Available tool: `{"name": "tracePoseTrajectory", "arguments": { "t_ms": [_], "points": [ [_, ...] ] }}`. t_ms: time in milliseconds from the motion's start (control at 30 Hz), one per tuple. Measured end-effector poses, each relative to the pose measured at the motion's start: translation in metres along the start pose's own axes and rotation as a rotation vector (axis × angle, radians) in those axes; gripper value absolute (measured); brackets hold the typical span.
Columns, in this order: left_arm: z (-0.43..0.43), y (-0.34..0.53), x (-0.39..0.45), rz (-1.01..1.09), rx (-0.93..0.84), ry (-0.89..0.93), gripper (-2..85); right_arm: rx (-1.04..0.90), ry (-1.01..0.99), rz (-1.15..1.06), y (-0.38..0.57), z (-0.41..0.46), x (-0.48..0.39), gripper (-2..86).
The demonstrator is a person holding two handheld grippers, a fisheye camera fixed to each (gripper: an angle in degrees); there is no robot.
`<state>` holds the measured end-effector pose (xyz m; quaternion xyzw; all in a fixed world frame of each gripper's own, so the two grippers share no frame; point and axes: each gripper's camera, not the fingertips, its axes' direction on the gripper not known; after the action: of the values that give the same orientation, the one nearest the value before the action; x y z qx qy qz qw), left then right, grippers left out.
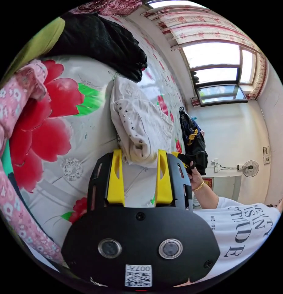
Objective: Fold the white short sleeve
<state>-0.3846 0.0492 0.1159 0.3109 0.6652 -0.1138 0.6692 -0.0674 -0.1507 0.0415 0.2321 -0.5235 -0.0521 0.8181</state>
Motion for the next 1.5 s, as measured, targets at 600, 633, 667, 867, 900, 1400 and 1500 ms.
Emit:
{"name": "tracePoseTrajectory", "arguments": {
  "t_ms": [600, 633, 667, 867, 900, 1400, 1500],
  "points": [
    [-0.309, 0.218, 0.234, 0.265, 0.855, -0.272, 6.4, -0.198, -0.398, -0.899, -0.021, 0.048, -0.385, 1.4],
    [-0.318, 0.247, 0.242, 0.238, 0.923, -0.339, 6.5, -0.236, -0.373, -0.943, -0.013, 0.073, -0.411, 1.5],
    [-0.320, 0.270, 0.244, 0.187, 0.974, -0.410, 6.7, -0.251, -0.354, -0.956, -0.009, 0.087, -0.421, 1.6],
    [-0.237, 0.303, 0.148, -0.253, 0.722, -0.602, 10.4, -0.314, 0.044, -0.919, 0.031, 0.227, -0.423, 2.8],
    [-0.225, 0.306, 0.138, -0.291, 0.667, -0.601, 10.6, -0.316, 0.095, -0.918, 0.042, 0.236, -0.404, 2.9],
    [0.014, 0.278, 0.295, 0.455, 0.219, -0.697, 6.0, 0.384, 0.515, -0.139, 0.174, -0.056, -0.051, 4.5],
    [0.059, 0.241, 0.316, 0.530, 0.198, -0.673, 5.7, 0.654, 0.547, 0.080, 0.208, -0.132, -0.005, 5.0]
  ]
}}
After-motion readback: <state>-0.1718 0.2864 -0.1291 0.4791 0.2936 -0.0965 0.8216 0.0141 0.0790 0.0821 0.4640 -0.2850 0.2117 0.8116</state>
